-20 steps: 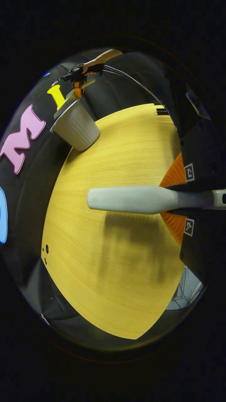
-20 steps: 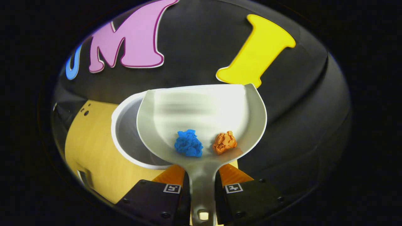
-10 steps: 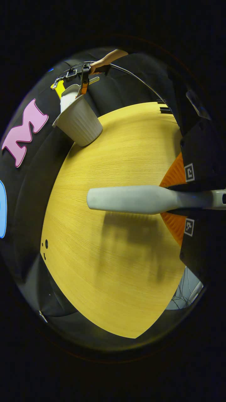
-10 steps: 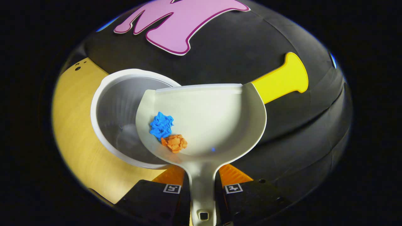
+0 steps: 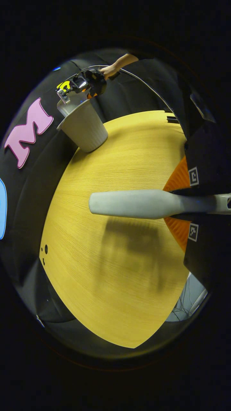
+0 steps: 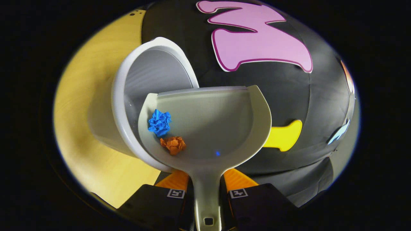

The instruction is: Pick up the small broom and dustpan from the desktop, sweep the trash into the dustpan with the broom, and then empty the trash into the garbage bin.

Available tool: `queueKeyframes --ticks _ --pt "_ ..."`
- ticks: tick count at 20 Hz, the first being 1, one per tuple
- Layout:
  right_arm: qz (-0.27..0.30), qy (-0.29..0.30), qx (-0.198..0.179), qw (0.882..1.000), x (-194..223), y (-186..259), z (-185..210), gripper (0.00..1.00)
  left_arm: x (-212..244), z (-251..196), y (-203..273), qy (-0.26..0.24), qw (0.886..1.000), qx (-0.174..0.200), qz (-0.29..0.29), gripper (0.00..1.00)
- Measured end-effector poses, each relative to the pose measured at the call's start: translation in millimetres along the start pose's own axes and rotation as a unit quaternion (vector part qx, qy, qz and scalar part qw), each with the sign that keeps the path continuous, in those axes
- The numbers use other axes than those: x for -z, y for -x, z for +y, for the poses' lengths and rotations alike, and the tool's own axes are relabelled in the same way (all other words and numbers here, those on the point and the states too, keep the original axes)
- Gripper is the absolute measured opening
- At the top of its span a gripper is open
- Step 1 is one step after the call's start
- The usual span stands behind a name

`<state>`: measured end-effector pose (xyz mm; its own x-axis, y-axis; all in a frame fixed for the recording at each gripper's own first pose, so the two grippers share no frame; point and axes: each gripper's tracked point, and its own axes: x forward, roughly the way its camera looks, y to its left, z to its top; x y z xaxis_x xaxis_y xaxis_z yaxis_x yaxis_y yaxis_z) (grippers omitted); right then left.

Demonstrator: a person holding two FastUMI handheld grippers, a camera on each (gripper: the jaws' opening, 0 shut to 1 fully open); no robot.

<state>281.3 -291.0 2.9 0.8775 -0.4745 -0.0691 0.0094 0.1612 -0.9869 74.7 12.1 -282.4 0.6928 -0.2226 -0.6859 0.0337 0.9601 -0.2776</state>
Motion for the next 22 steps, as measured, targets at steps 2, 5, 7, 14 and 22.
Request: queueKeyframes --ticks 2,5,7,14,22 --pt "-0.005 0.02 0.011 1.0 9.9 -5.6 -4.0 0.31 1.2 3.2 0.3 0.0 1.0 -0.004 0.001 0.26" --pt "-0.02 0.067 0.035 0.997 0.1 -3.2 -4.4 0.35 5.8 3.0 1.1 0.003 1.0 -0.005 0.007 0.28" --pt "-0.025 0.08 0.044 0.996 -0.4 -1.5 -4.8 0.35 6.9 0.3 2.9 0.007 1.0 -0.001 0.007 0.28" --pt "-0.009 0.013 -0.003 1.0 7.6 -6.0 -2.2 0.35 2.1 1.0 7.5 0.002 1.0 -0.01 -0.003 0.28" --pt "0.029 -0.206 -0.102 0.973 17.5 -8.7 1.0 0.35 -19.2 -1.4 7.8 0.013 1.0 -0.017 -0.021 0.29"
